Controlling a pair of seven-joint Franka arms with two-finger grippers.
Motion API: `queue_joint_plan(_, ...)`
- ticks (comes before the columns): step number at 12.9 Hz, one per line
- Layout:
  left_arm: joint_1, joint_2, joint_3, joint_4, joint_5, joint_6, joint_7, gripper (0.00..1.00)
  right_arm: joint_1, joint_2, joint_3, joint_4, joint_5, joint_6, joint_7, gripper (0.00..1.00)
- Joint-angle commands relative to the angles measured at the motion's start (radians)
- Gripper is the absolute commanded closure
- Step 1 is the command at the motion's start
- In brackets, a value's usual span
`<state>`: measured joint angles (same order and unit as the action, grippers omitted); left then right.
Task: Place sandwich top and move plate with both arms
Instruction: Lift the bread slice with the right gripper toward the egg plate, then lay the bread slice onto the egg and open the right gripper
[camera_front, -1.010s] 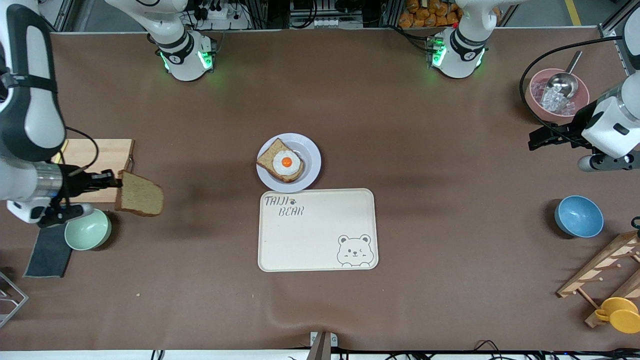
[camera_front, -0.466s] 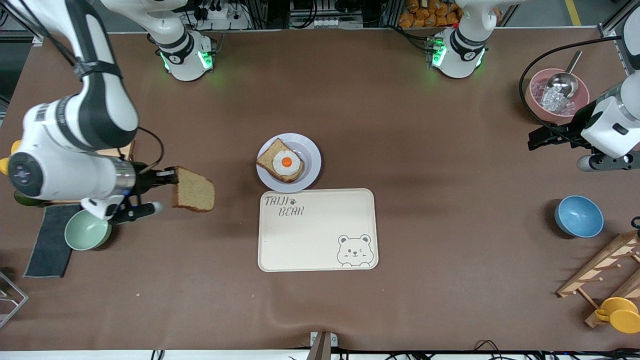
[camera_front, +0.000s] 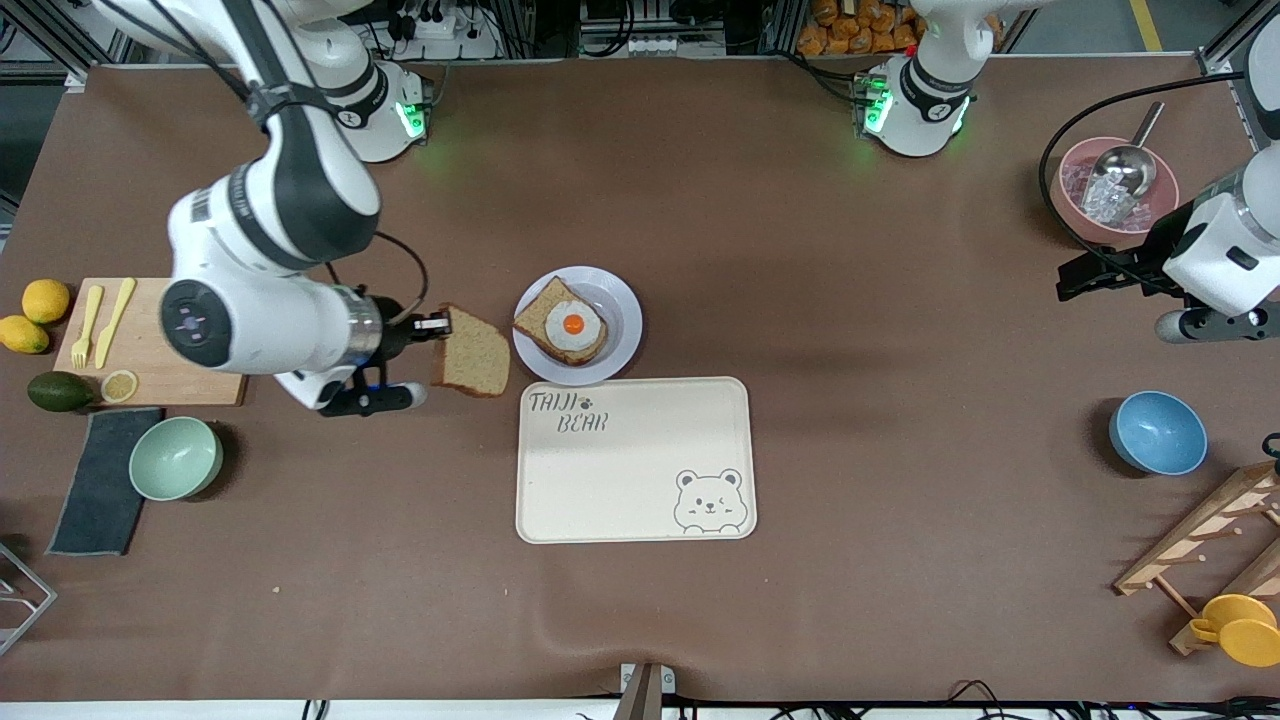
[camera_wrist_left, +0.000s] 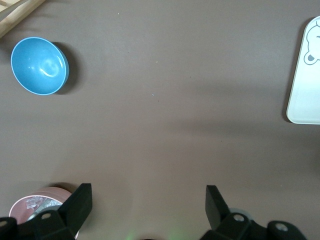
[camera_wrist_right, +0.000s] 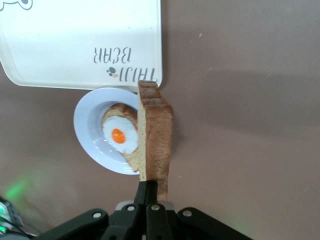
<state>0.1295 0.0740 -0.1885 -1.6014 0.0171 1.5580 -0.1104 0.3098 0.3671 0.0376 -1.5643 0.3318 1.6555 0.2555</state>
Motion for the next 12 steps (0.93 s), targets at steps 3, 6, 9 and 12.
queue_joint_plan(3, 0.005, -0.011, -0.002, -0.003, -0.009, -0.001, 0.008, 0.0, 0.064, -0.02, -0.004, -0.074, 0.12, 0.075, 0.195, 1.0)
queue_joint_plan(6, 0.007, -0.013, -0.002, -0.002, -0.009, -0.001, 0.008, 0.0, 0.08, -0.034, 0.005, -0.143, 0.187, 0.136, 0.24, 1.0)
queue_joint_plan(9, 0.006, -0.016, 0.0, 0.003, -0.009, -0.015, 0.003, 0.0, 0.078, -0.054, 0.015, -0.201, 0.242, 0.162, 0.24, 1.0)
queue_joint_plan(12, 0.007, -0.022, 0.004, 0.004, -0.009, -0.015, 0.009, 0.0, 0.08, -0.08, 0.041, -0.27, 0.268, 0.233, 0.238, 1.0)
